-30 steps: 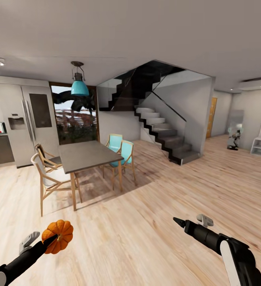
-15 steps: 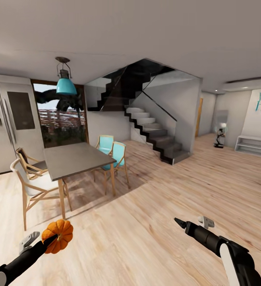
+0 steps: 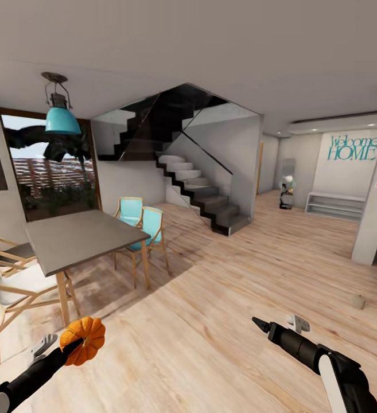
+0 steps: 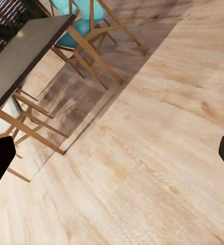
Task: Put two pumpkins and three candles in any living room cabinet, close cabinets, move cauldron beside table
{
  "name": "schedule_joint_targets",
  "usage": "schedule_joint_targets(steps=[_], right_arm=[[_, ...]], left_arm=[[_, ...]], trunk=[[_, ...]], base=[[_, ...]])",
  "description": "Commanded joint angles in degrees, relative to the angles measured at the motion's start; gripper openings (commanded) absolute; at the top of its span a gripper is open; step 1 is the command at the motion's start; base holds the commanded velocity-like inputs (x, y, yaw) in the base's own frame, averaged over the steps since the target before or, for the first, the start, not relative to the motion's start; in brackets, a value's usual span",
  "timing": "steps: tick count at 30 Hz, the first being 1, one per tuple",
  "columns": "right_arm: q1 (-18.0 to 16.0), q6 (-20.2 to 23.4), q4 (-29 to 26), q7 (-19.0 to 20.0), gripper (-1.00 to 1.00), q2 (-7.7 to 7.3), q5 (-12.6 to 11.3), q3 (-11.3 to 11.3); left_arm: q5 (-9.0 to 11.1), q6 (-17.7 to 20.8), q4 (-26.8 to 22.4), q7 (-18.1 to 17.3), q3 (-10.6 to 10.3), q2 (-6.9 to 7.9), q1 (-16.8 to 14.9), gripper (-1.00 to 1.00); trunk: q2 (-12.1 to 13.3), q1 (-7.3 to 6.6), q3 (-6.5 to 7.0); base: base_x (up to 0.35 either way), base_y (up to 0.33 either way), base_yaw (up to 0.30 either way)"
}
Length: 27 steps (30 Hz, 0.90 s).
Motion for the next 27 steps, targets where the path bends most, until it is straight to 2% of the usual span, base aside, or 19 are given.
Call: schedule_joint_targets(steps=[1, 6, 9, 13, 22, 27], right_arm=[[-0.07, 0.42, -0.02, 0.12, 1.0, 0.03, -0.2, -0.11], [-0.07, 0.37, 0.62, 0.13, 1.0, -0.04, -0.22, -0.38], [-0.07, 0.34, 1.05, 0.17, 1.0, -0.06, -0.19, -1.93], [-0.07, 0.33, 1.58, 0.17, 1.0, -0.06, -0.18, -2.63], [-0.07, 0.33, 2.05, 0.14, 1.0, -0.37, -0.24, -3.14], [-0.07, 0.33, 2.84, 0.19, 1.0, -0.27, -0.23, -6.31]], left_arm=[[0.76, 0.48, -0.03, -0.09, 0.11, -0.02, -0.04, -1.0], [0.69, 0.07, -0.08, -0.07, 0.08, -0.61, -0.04, -1.0], [0.67, -0.03, -0.1, -0.06, 0.03, -0.87, -0.04, -1.0], [0.67, -0.19, -0.11, -0.01, 0.0, -0.96, -0.04, -1.0], [0.67, -1.93, -0.11, -0.05, -0.01, -1.62, -0.04, -1.0], [0.59, -1.99, -0.11, 0.01, -0.05, -1.66, -0.04, -1.0]], trunk=[[-0.06, 0.02, -0.08], [-0.06, 0.02, -0.08], [-0.06, 0.02, -0.08], [-0.06, 0.02, -0.08], [-0.06, 0.02, -0.08], [-0.06, 0.02, -0.03]], base=[[0.16, 0.269, -0.293], [0.201, 0.239, -0.293], [0.232, 0.215, -0.293], [0.236, 0.196, -0.293], [0.161, 0.059, -0.293], [0.025, 0.003, -0.293]])
